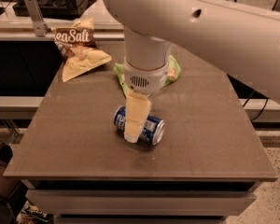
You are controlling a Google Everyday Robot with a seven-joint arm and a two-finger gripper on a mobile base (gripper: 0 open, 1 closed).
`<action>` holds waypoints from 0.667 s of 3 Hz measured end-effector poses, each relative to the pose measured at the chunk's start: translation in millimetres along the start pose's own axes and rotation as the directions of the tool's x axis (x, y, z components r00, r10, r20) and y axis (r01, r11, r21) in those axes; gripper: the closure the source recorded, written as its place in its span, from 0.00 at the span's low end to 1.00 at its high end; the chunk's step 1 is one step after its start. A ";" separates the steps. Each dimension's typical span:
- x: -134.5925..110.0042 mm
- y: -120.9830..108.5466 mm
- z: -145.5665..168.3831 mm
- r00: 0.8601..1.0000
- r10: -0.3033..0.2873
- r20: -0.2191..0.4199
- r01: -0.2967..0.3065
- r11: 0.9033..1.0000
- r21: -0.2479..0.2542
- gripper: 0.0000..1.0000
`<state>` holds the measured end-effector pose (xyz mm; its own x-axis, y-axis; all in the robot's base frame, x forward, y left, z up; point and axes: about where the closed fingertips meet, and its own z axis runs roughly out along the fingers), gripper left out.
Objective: Place pepsi can upright
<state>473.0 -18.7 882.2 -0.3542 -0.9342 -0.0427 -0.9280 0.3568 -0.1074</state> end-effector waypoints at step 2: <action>2.1 3.5 8.8 0.995 0.089 0.041 -0.089 0.996 -0.003 0.00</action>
Offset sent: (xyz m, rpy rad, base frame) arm -0.0061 -0.0065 -0.0172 0.0783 -0.0138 -0.1512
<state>470.0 -19.4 873.0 -0.4305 -0.8978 -0.0931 -0.8931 0.4386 -0.1000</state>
